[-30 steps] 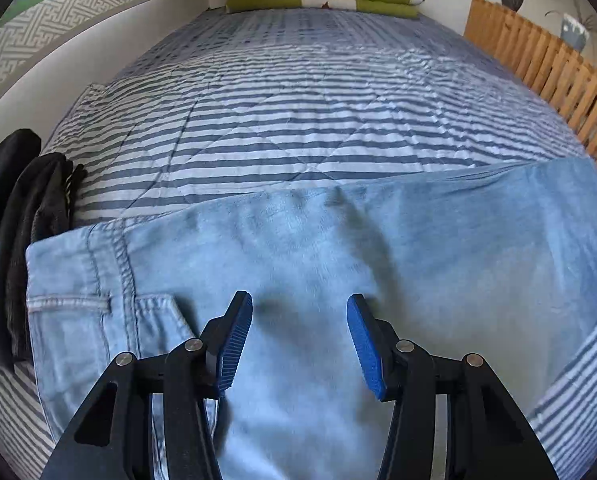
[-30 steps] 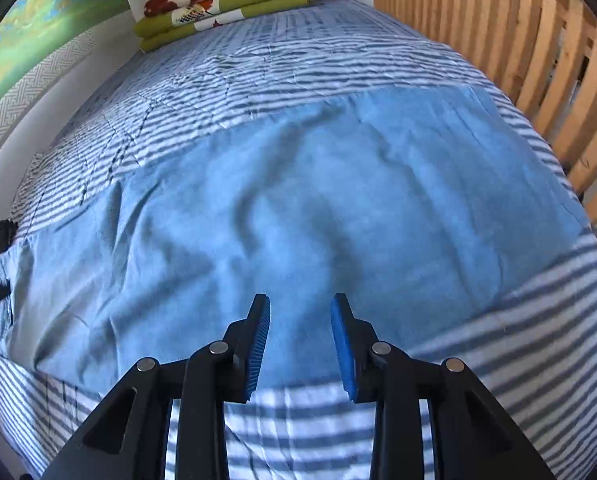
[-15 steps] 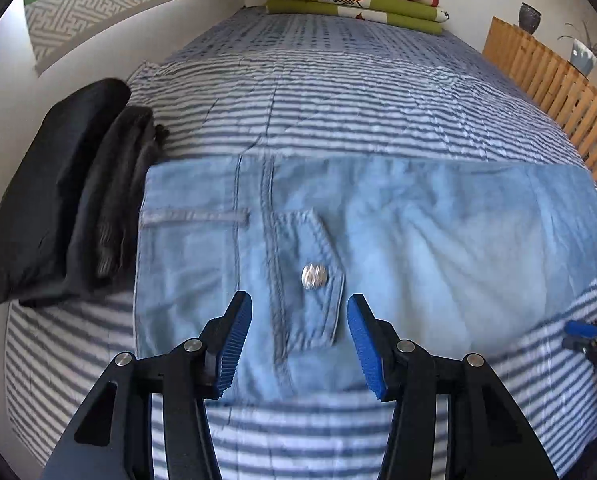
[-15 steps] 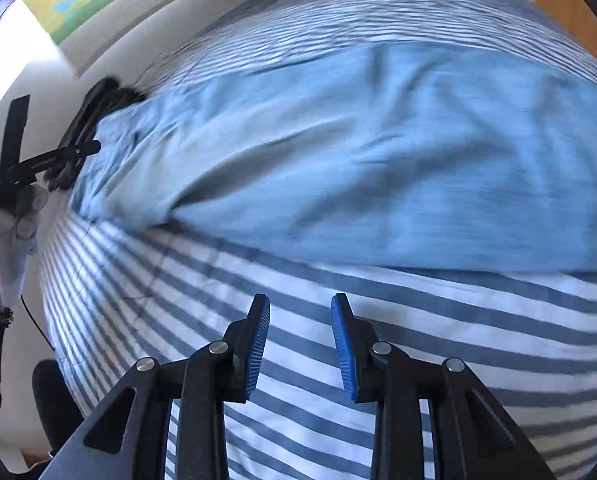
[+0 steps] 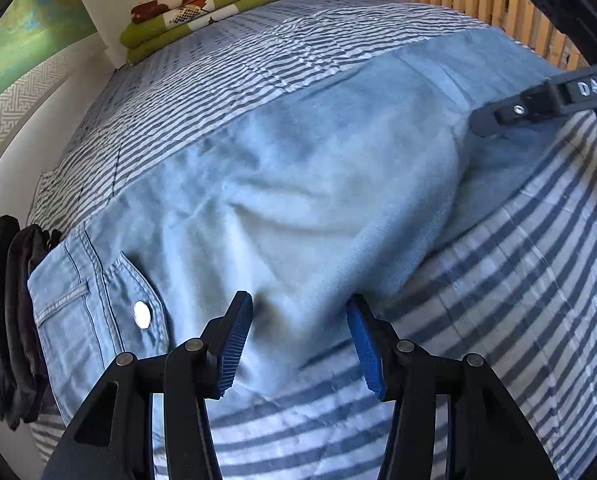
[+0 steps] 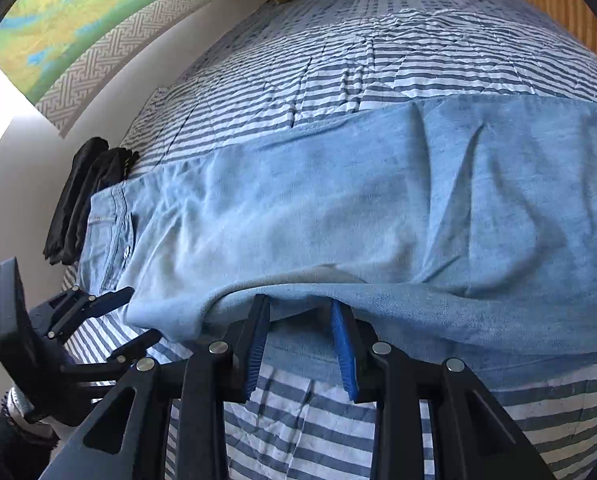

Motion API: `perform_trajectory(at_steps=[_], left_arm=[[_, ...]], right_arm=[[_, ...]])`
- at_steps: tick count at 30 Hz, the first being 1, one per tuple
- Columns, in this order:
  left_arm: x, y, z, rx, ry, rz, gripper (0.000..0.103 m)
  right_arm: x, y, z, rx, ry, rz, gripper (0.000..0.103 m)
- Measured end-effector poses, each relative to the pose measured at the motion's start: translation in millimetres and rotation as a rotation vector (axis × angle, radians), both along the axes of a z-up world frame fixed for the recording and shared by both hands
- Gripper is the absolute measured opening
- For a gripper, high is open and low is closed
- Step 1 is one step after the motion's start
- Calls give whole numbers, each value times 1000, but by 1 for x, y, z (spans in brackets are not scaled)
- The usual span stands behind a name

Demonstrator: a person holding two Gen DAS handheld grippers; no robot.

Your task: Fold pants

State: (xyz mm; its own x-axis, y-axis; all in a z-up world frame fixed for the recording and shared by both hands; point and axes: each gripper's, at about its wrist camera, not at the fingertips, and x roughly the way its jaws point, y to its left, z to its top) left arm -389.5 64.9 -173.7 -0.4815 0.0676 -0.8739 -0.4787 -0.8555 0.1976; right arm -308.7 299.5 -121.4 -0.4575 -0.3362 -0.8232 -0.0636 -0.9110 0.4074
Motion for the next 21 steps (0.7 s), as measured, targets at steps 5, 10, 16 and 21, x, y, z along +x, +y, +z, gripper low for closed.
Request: perform_trajectory(at_steps=[5, 10, 16, 21], left_arm=[[-58, -28, 8, 136, -98, 77, 53], [-76, -41, 2, 200, -157, 81, 53], [-80, -63, 10, 261, -179, 94, 58], [-55, -86, 32, 232, -123, 95, 59]], right_arm=[[2, 2, 0, -48, 20, 27, 29], [5, -41, -10, 41, 57, 198, 32], [-17, -82, -15, 147, 124, 302, 38], [-39, -86, -1, 26, 171, 307, 39]])
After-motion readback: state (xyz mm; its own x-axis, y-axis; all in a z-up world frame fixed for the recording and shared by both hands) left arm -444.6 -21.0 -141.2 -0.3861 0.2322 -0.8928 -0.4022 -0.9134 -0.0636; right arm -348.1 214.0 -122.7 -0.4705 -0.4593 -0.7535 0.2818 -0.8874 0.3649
